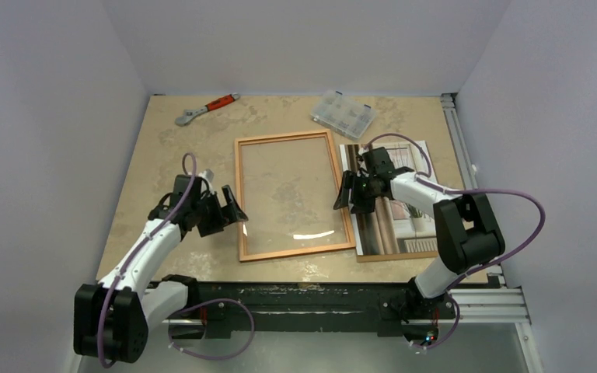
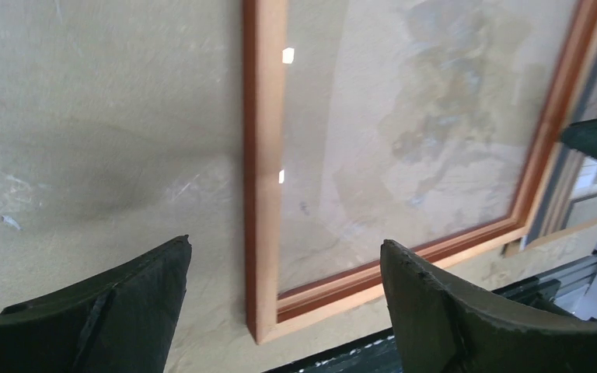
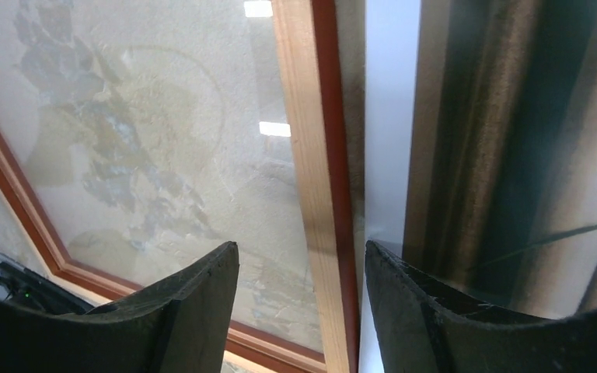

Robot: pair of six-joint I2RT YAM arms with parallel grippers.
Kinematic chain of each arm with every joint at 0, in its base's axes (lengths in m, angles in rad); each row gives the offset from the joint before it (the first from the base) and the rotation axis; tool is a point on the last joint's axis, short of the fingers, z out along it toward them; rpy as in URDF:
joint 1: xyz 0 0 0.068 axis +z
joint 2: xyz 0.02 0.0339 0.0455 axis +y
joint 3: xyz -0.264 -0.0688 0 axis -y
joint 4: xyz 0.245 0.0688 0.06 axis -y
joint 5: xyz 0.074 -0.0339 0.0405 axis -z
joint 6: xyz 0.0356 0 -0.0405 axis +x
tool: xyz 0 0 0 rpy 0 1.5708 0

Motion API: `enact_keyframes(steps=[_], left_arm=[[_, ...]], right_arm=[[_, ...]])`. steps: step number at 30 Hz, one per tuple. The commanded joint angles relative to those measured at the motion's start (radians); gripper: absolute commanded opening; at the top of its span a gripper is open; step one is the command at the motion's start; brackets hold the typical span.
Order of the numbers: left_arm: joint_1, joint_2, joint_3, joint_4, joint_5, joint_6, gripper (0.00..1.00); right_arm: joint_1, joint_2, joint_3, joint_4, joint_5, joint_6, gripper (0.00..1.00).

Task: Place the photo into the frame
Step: Place the photo frame item in the photo frame.

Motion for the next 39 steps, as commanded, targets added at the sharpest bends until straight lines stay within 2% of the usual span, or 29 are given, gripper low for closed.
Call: enact_keyframes(steps=[1, 4, 11, 14, 19, 26, 31, 34, 39], left_arm=[[0.004, -0.104, 0.122, -0.071, 0.009, -0.013, 0.93], [0.002, -0.183, 0.150, -0.096, 0.031, -0.054, 1.00], [-0.018, -0.335, 0.185, -0.102, 0.106, -0.169, 1.00], [-0.086, -0.364, 0.191, -0.094, 0.079, -0.222, 1.00], [-0.277, -0.350, 0.191, -0.051, -0.025, -0.328, 1.00], [-0.438, -0.309, 0.175, 0.043, -0.076, -0.424, 1.00], [-0.539, -0.286, 0.154, 0.102, -0.094, -0.495, 1.00], [-0.567, -0.288, 0.139, 0.123, -0.100, -0.514, 1.00], [-0.588, -0.327, 0.160, 0.052, -0.133, -0.526, 1.00]], right_arm=[[0.042, -0.018, -0.049, 0.047, -0.069, 0.017, 0.59], [0.071, -0.016, -0.058, 0.073, -0.095, 0.040, 0.59], [0.149, 0.008, -0.027, 0.101, -0.103, 0.081, 0.59], [0.177, 0.014, -0.008, 0.101, -0.113, 0.086, 0.59], [0.197, -0.002, 0.006, 0.096, -0.144, 0.091, 0.60], [0.190, -0.124, -0.017, 0.004, -0.076, 0.063, 0.62], [0.169, -0.260, -0.107, -0.024, -0.074, 0.083, 0.63], [0.148, -0.362, -0.169, -0.029, -0.080, 0.105, 0.64], [0.054, -0.467, -0.178, -0.091, -0.181, 0.074, 0.64]])
